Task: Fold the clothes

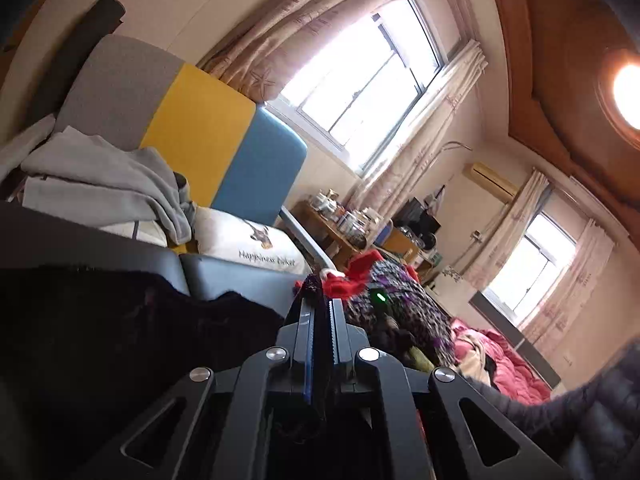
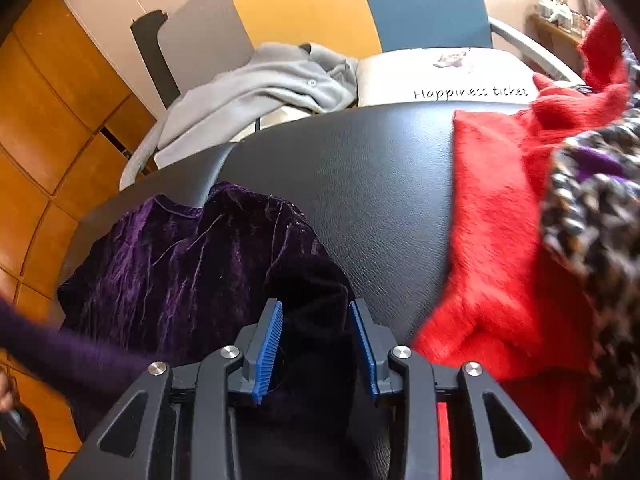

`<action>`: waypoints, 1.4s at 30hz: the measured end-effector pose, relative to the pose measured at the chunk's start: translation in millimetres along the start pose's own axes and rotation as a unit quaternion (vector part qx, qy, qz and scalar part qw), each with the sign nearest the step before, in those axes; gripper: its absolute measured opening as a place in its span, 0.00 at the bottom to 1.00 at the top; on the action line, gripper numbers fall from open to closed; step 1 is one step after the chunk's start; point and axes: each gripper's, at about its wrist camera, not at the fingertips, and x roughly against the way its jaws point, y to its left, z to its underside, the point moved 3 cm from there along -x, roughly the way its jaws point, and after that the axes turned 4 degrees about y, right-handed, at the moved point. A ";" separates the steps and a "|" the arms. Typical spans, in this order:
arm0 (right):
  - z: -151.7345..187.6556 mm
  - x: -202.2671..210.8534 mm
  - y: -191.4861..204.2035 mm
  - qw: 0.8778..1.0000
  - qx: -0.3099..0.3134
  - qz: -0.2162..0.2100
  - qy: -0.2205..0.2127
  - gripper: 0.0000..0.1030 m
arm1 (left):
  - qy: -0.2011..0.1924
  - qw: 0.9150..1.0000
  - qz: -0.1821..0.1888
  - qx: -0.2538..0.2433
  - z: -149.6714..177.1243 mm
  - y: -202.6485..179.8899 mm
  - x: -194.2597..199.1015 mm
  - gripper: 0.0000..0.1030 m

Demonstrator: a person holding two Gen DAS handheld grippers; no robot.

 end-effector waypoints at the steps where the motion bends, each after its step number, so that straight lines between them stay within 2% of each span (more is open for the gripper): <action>1: -3.0 -4.8 1.4 1.000 0.002 0.004 0.007 0.36 | 0.002 1.000 0.001 -0.002 4.9 -2.7 4.7 0.06; 4: -3.9 -23.6 1.9 0.999 0.002 0.019 0.044 0.36 | 0.001 1.000 0.020 -0.008 13.2 -13.2 21.5 0.06; 5: -2.6 -27.7 1.6 0.998 0.003 0.026 0.052 0.31 | -0.001 1.000 0.026 -0.016 16.9 -22.3 25.7 0.06; 6: -1.6 -25.3 2.7 0.999 0.005 0.026 0.043 0.24 | -0.002 0.999 0.031 -0.021 20.1 -29.5 28.9 0.06; 7: -0.6 -21.9 4.0 0.999 0.008 0.024 0.031 0.11 | -0.005 0.999 0.038 -0.027 21.8 -36.5 33.6 0.06; 10: 3.3 -2.8 9.8 1.000 0.012 0.020 -0.008 0.08 | -0.014 0.998 0.053 -0.042 25.2 -52.9 47.3 0.06; 14: -8.0 31.1 4.8 0.996 0.000 0.040 -0.076 0.05 | -0.033 0.997 0.040 -0.059 11.8 -54.3 58.7 0.06; 16: -19.5 48.6 -8.2 0.992 -0.026 0.056 -0.114 0.05 | -0.039 0.997 0.017 -0.063 3.0 -44.2 59.1 0.06; 18: -26.5 56.7 -22.9 0.988 -0.056 0.071 -0.127 0.05 | -0.029 0.997 -0.029 -0.057 -2.8 -22.3 49.3 0.07; 22: -29.0 55.6 -30.2 0.991 -0.047 0.032 -0.120 0.12 | 0.029 0.994 -0.098 -0.034 5.4 26.9 22.9 0.07; 23: -26.4 53.7 -22.6 0.993 -0.025 0.028 -0.109 0.24 | 0.038 0.994 -0.101 -0.021 9.9 36.4 21.1 0.07; 26: -12.9 46.0 4.1 0.996 0.047 0.028 -0.068 0.27 | 0.048 0.993 -0.110 -0.001 21.0 51.1 25.5 0.07; 31: 15.9 24.4 46.0 0.977 0.171 0.123 -0.044 0.34 | 0.040 0.992 -0.116 0.023 30.7 60.6 39.8 0.07; 34: 18.6 6.1 54.6 0.965 0.197 0.170 -0.036 0.37 | 0.033 0.992 -0.116 0.026 28.0 63.2 45.1 0.07; 37: 10.5 -12.6 49.3 0.963 0.187 0.191 -0.016 0.38 | 0.023 0.993 -0.117 0.020 21.9 62.0 49.0 0.07; 39: 8.3 -22.4 40.9 0.971 0.166 0.170 0.012 0.25 | 0.012 0.993 -0.117 0.014 15.5 60.2 52.7 0.07; 40: 7.3 -19.1 40.1 0.971 0.162 0.176 0.004 0.14 | 0.007 0.993 -0.119 0.010 11.2 59.4 54.1 0.07; 41: 6.3 -14.7 39.9 0.970 0.160 0.184 -0.007 0.06 | 0.002 0.992 -0.124 0.001 5.0 58.4 54.3 0.07; 42: 5.2 -10.3 39.7 0.969 0.157 0.192 -0.018 0.06 | -0.003 0.992 -0.125 -0.005 -0.2 58.4 53.7 0.07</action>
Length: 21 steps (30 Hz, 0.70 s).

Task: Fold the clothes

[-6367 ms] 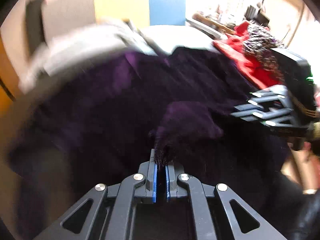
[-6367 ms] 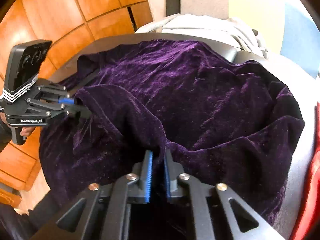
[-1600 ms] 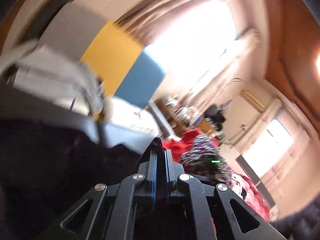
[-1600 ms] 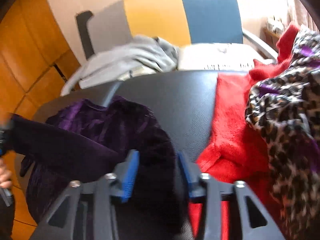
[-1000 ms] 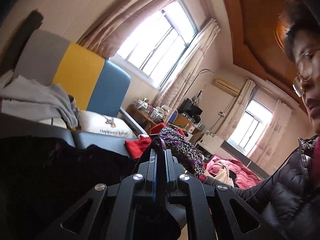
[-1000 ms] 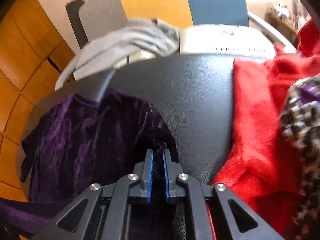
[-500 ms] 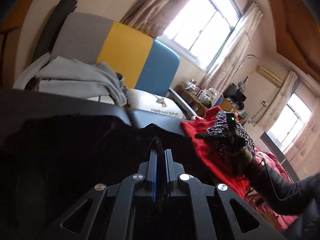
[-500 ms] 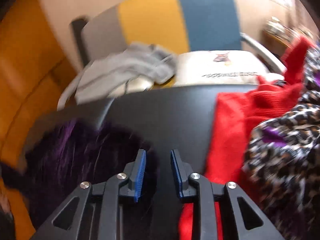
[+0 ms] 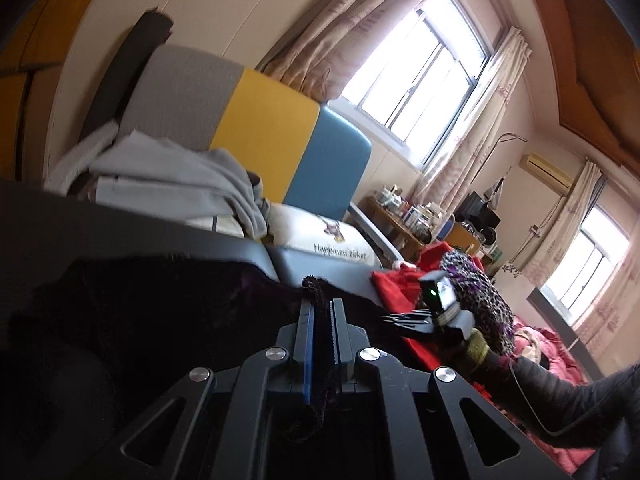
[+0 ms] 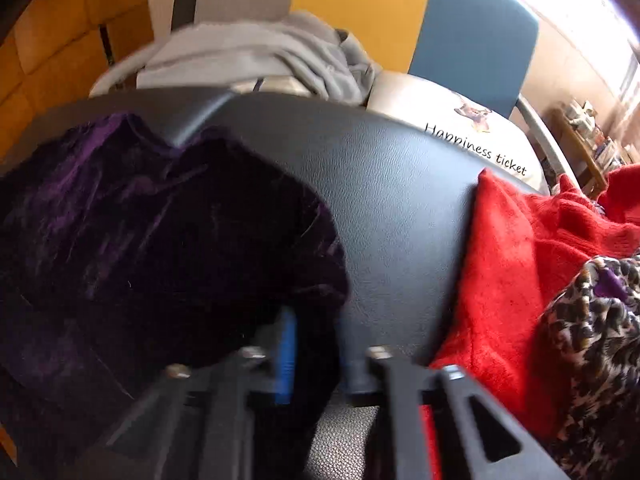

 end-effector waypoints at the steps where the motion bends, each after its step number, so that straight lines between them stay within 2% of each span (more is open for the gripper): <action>1: 0.2 3.5 -6.5 1.000 -0.013 0.012 -0.007 0.06 | -0.005 1.000 -0.002 -0.006 -5.4 0.1 -0.9 0.07; 5: 1.6 17.7 -35.2 0.995 -0.069 0.060 -0.033 0.06 | -0.005 0.999 -0.029 -0.020 -25.1 15.1 -24.5 0.07; 7: 5.7 12.7 -50.0 0.992 -0.103 0.073 -0.031 0.06 | 0.026 0.998 -0.059 0.000 -28.3 40.9 -54.0 0.07; 9: 8.5 4.5 -63.0 0.989 -0.138 0.054 -0.026 0.07 | 0.074 0.991 -0.107 0.021 -25.0 73.6 -90.2 0.07; 11: 12.5 -0.5 -71.9 0.985 -0.166 0.045 -0.023 0.15 | 0.117 0.984 -0.130 0.040 -18.3 100.2 -118.6 0.07; 12: 14.4 -1.3 -74.1 0.984 -0.173 0.041 -0.023 0.15 | 0.131 0.979 -0.152 0.046 -14.0 112.7 -130.6 0.07; 14: 18.1 8.2 -75.3 0.982 -0.176 0.047 -0.039 0.16 | 0.157 0.973 -0.157 0.055 -6.5 126.3 -145.0 0.07; 16: 21.4 20.2 -73.9 0.982 -0.174 0.045 -0.058 0.18 | 0.164 0.970 -0.165 0.065 -0.9 133.8 -147.0 0.07; 18: 24.6 35.3 -64.7 0.984 -0.158 0.023 -0.077 0.19 | 0.155 0.972 -0.154 0.091 3.2 139.9 -138.9 0.10; 21: 31.0 56.1 -35.6 0.989 -0.113 -0.030 -0.092 0.22 | 0.127 0.970 -0.146 0.144 6.2 153.4 -118.0 0.26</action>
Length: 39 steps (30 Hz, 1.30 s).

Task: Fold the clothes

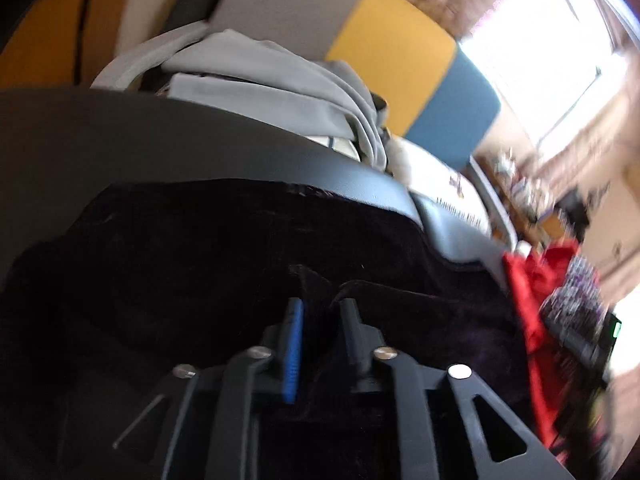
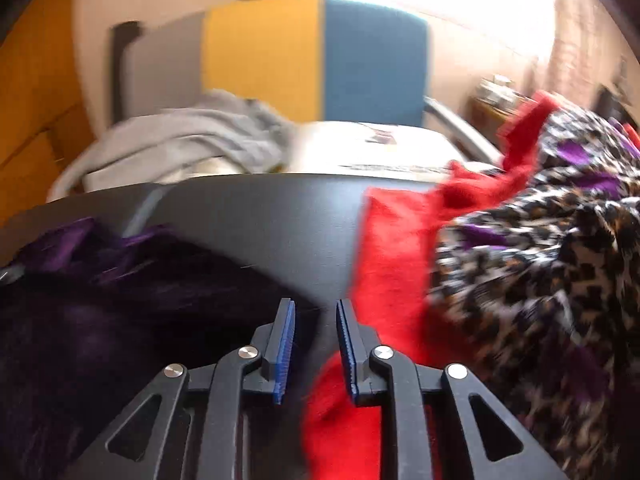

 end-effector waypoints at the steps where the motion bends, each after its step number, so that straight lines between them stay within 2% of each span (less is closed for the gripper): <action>1: 5.6 3.8 15.5 1.000 0.020 -0.020 0.003 0.23 | -0.006 1.000 -0.003 0.012 1.2 4.3 3.9 0.34; 2: 11.1 3.7 29.6 0.999 0.037 -0.033 0.010 0.23 | -0.014 0.999 -0.006 0.032 0.6 13.3 8.9 0.39; 4: 25.2 2.7 53.9 0.997 0.055 -0.053 0.026 0.24 | -0.022 0.996 -0.003 0.081 1.3 32.8 20.9 0.42; 6: 38.1 1.3 72.9 0.995 0.067 -0.069 0.039 0.24 | -0.022 0.996 -0.005 0.089 4.9 38.7 28.7 0.43; 9: 50.4 -7.6 84.5 0.994 0.072 -0.066 0.055 0.24 | -0.012 0.998 0.002 0.064 15.2 27.3 33.3 0.43; 11: 50.8 -14.3 81.9 0.994 0.062 -0.060 0.063 0.24 | -0.002 0.999 0.003 0.044 23.0 14.7 28.0 0.46; 13: 53.4 -22.0 76.8 0.995 0.046 -0.058 0.073 0.26 | 0.021 0.999 -0.022 0.016 36.5 0.9 9.7 0.46; 15: 57.9 -20.2 71.6 0.994 0.038 -0.073 0.067 0.26 | 0.041 0.998 -0.049 -0.008 51.9 -7.7 -5.5 0.45; 17: 62.8 -20.3 63.3 0.993 0.035 -0.094 0.061 0.26 | 0.009 0.995 -0.085 -0.052 70.8 -16.9 -5.2 0.44; 21: 67.7 -20.2 42.0 0.988 0.032 -0.146 0.036 0.25 | -0.007 0.987 -0.132 -0.086 100.5 -28.2 2.6 0.44; 23: 65.5 -24.6 30.7 0.984 0.003 -0.171 0.041 0.17 | -0.011 0.988 -0.135 -0.072 110.5 -26.5 10.4 0.44; 26: 62.9 -27.4 21.2 0.980 -0.015 -0.192 0.046 0.14 | -0.013 0.988 -0.142 -0.063 117.6 -30.4 24.0 0.39; 28: 59.2 -29.1 16.2 0.977 -0.039 -0.202 0.059 0.13 | -0.031 0.988 -0.128 -0.076 108.7 -39.7 32.8 0.40; 30: 48.3 -22.1 23.3 0.983 -0.046 -0.166 0.065 0.22 | -0.051 0.987 -0.119 -0.094 88.0 -50.1 34.2 0.46; 31: 42.6 -18.2 27.2 0.986 -0.049 -0.147 0.067 0.34 | -0.061 0.986 -0.114 -0.103 77.7 -55.4 34.9 0.50; 34: 19.3 -10.1 50.7 0.990 -0.031 -0.129 0.045 0.36 | -0.064 0.986 -0.101 -0.119 45.6 -65.8 18.1 0.55; 37: 5.8 -17.0 79.6 0.993 0.000 -0.114 0.042 0.44 | -0.035 0.985 -0.121 -0.117 28.0 -60.7 -20.2 0.55; 39: 6.3 -27.6 95.0 0.994 0.023 -0.095 0.052 0.45 | -0.020 0.984 -0.140 -0.107 31.2 -48.3 -41.3 0.55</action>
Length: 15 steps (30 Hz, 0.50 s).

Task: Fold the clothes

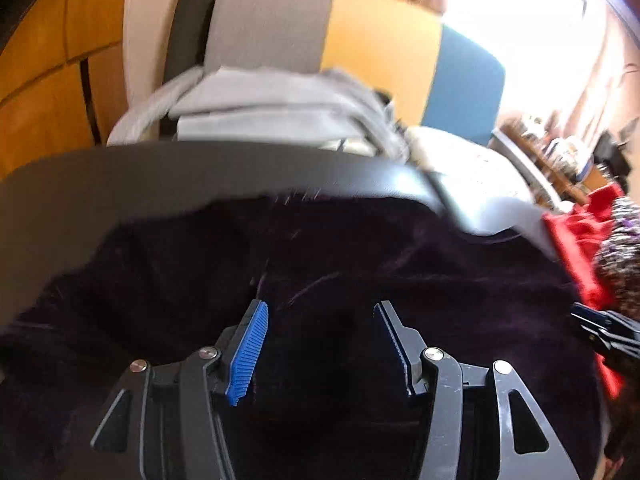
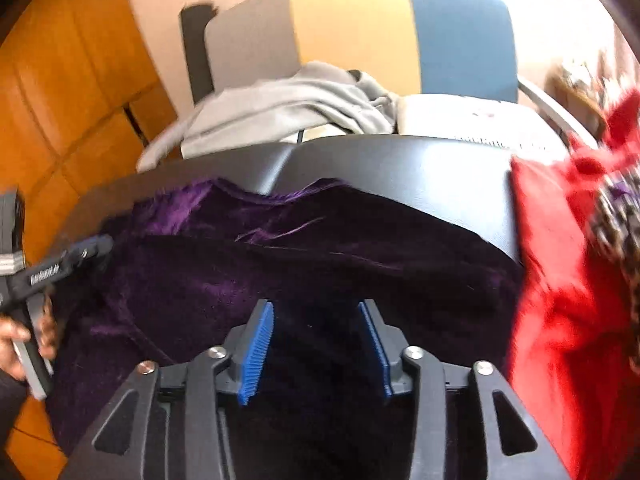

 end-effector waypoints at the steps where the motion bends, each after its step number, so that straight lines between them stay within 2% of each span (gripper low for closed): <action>1: 3.2 -6.3 3.0 1.000 0.006 0.007 0.008 0.45 | 0.013 1.000 -0.010 0.007 6.7 6.6 -10.6 0.54; 3: 10.4 -15.2 8.4 0.999 0.023 0.025 0.010 0.45 | -0.015 1.000 0.000 0.005 15.1 10.5 -7.8 0.55; 5: 19.0 -16.3 12.2 0.998 0.041 0.041 -0.010 0.47 | -0.012 1.000 0.007 0.017 15.0 16.3 -6.4 0.55; 9: 24.6 -15.0 8.6 0.998 0.038 0.042 -0.027 0.50 | -0.012 0.999 0.002 0.030 12.4 16.3 -1.2 0.56; 11: 24.2 -13.7 4.2 0.998 0.034 0.037 -0.027 0.51 | -0.017 0.996 0.031 0.082 18.5 28.1 12.5 0.60; 12: 24.6 -13.5 3.1 0.998 0.033 0.036 -0.027 0.51 | -0.023 0.991 0.057 0.121 28.0 40.3 25.7 0.63; 13: 25.2 -13.4 2.1 0.998 0.032 0.035 -0.028 0.51 | -0.030 0.983 0.082 0.162 38.5 54.0 39.8 0.71; 14: 26.2 -13.2 2.1 0.998 0.033 0.037 -0.028 0.51 | -0.042 0.971 0.101 0.212 55.7 76.4 58.0 0.76; 15: 27.3 -13.0 2.3 0.998 0.034 0.039 -0.029 0.51 | -0.052 0.962 0.107 0.244 69.6 94.1 71.5 0.76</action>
